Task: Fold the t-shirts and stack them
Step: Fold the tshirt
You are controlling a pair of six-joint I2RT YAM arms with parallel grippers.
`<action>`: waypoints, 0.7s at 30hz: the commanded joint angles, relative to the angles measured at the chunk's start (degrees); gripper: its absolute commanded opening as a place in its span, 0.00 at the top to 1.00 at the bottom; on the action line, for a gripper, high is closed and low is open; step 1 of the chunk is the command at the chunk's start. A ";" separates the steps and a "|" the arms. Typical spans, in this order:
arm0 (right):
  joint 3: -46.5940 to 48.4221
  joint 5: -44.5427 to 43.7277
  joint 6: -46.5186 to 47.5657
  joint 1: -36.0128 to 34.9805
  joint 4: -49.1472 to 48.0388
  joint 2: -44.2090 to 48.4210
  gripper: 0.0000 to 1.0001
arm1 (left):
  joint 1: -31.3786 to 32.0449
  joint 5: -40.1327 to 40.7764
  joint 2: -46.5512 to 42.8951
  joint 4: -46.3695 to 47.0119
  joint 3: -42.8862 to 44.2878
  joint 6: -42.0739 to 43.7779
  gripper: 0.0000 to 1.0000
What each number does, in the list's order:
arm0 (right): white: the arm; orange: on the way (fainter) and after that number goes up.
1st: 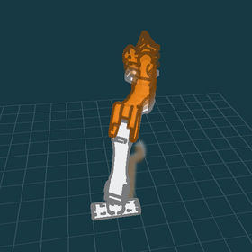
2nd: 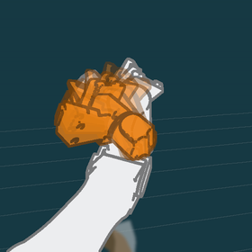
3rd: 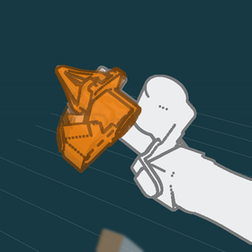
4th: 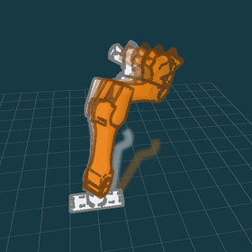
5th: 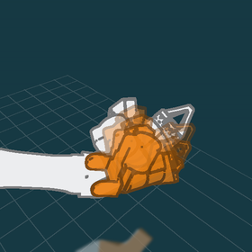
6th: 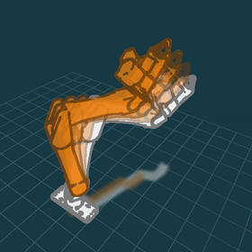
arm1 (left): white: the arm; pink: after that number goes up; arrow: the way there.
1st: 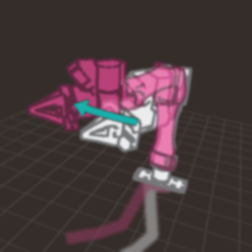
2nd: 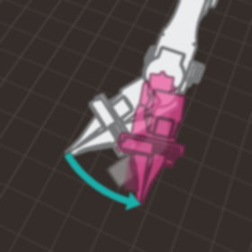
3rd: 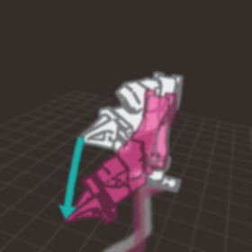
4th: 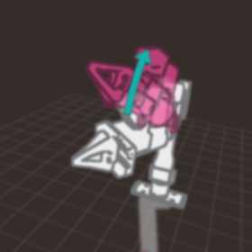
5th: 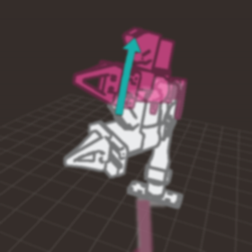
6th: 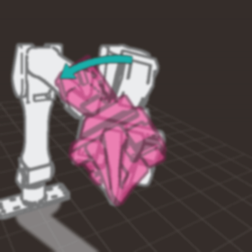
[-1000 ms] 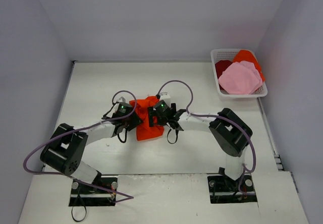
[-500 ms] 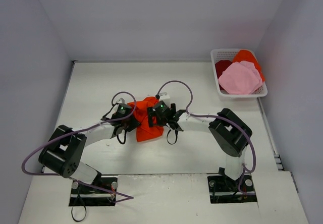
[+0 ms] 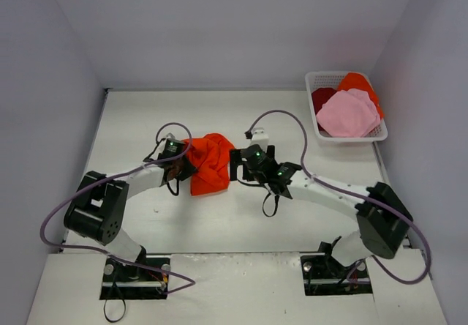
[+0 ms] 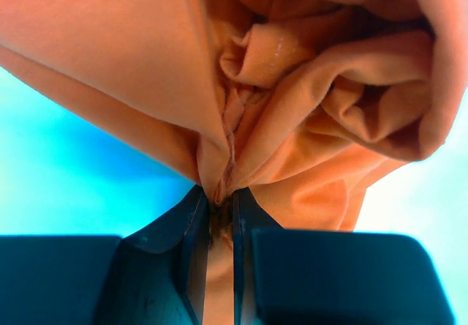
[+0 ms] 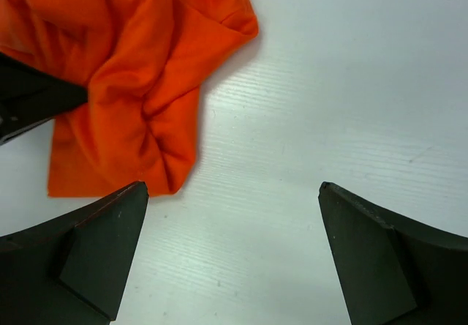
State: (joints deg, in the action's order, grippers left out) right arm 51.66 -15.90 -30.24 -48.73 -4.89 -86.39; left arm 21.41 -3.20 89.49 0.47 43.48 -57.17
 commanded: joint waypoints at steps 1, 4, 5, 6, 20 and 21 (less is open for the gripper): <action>-1.21 -4.13 -1.14 0.39 2.94 8.68 0.00 | -2.68 -1.45 0.85 2.69 3.71 1.09 1.00; -2.43 -5.45 -1.49 0.22 4.62 14.13 0.00 | -4.61 -2.07 0.95 3.05 4.76 1.18 1.00; -2.70 -5.72 -1.58 0.21 6.54 16.14 0.00 | -5.06 -2.16 1.03 3.13 5.03 1.35 1.00; -2.88 -5.81 -1.58 0.21 7.77 17.03 0.00 | -5.41 -2.42 1.03 3.05 5.29 1.44 1.00; -5.95 -8.44 -4.83 -1.28 14.99 27.50 0.01 | -18.77 -7.78 5.68 4.01 10.04 2.41 1.00; -6.04 -8.44 -4.92 -1.37 15.34 27.76 0.01 | -20.08 -7.96 5.95 4.10 10.39 2.58 1.00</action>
State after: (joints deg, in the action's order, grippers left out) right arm 45.41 -21.82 -33.61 -49.56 9.96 -60.38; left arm 3.44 -9.82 95.94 1.58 50.50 -55.77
